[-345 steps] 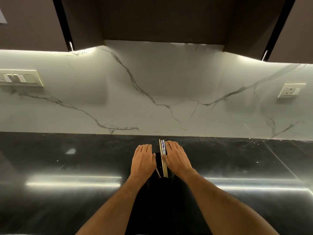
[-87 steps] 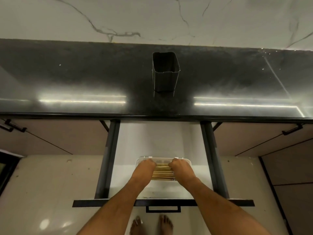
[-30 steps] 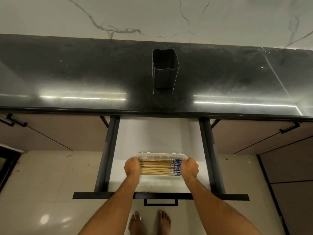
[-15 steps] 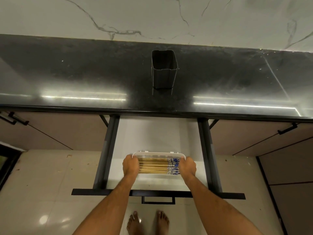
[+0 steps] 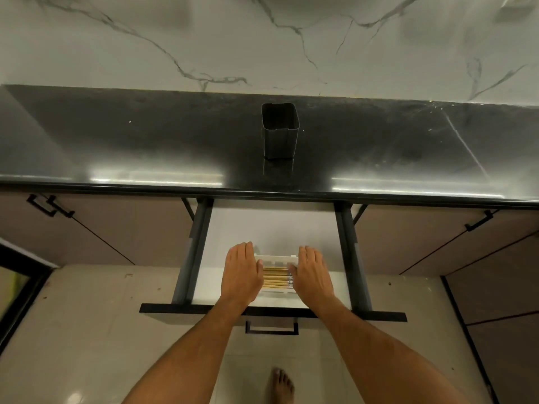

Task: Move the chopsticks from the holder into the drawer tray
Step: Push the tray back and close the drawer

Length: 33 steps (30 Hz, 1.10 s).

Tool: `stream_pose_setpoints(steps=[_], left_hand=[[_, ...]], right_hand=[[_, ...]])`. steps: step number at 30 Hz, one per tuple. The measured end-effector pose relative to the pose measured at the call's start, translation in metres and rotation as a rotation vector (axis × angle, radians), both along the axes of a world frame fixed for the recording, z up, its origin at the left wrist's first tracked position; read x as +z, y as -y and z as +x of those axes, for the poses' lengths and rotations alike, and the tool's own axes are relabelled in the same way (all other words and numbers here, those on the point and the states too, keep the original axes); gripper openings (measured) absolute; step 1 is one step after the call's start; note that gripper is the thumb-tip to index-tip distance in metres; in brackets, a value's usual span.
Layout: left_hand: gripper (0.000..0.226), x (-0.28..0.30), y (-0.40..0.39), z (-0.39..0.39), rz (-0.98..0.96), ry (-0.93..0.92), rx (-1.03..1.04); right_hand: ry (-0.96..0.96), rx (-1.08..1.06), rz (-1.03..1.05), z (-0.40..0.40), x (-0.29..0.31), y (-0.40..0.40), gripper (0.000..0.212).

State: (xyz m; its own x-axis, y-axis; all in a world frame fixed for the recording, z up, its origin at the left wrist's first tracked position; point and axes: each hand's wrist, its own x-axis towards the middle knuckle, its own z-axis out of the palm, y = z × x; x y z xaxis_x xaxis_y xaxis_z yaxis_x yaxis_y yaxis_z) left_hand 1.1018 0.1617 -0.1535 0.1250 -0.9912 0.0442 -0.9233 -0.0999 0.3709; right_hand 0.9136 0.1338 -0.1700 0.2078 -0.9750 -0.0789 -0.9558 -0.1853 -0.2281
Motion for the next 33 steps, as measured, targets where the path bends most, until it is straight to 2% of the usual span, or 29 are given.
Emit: stream_pose_setpoints(steps=[7,13,20,24,28,33], left_hand=[[0.044,0.013,-0.036,-0.004,-0.077,0.084,-0.134],[0.046,0.012,-0.106,0.0,-0.112,0.055,-0.169],[0.057,-0.001,-0.176,-0.005,-0.046,0.071,-0.221],[0.056,-0.017,-0.199,-0.006,-0.058,0.097,-0.268],[0.057,-0.033,-0.208,-0.01,0.051,0.094,-0.275],[0.05,-0.044,-0.196,-0.015,0.114,0.112,-0.283]], right_hand=[[-0.05,0.054,-0.11,0.003,0.017,-0.048,0.063],[-0.046,0.091,-0.177,0.009,0.018,-0.123,0.059],[-0.093,0.135,-0.151,0.012,0.004,-0.195,0.06],[-0.1,0.124,-0.117,0.012,-0.008,-0.209,0.058],[-0.083,0.131,-0.059,0.017,-0.019,-0.21,0.056],[-0.047,0.184,-0.025,0.024,-0.023,-0.198,0.039]])
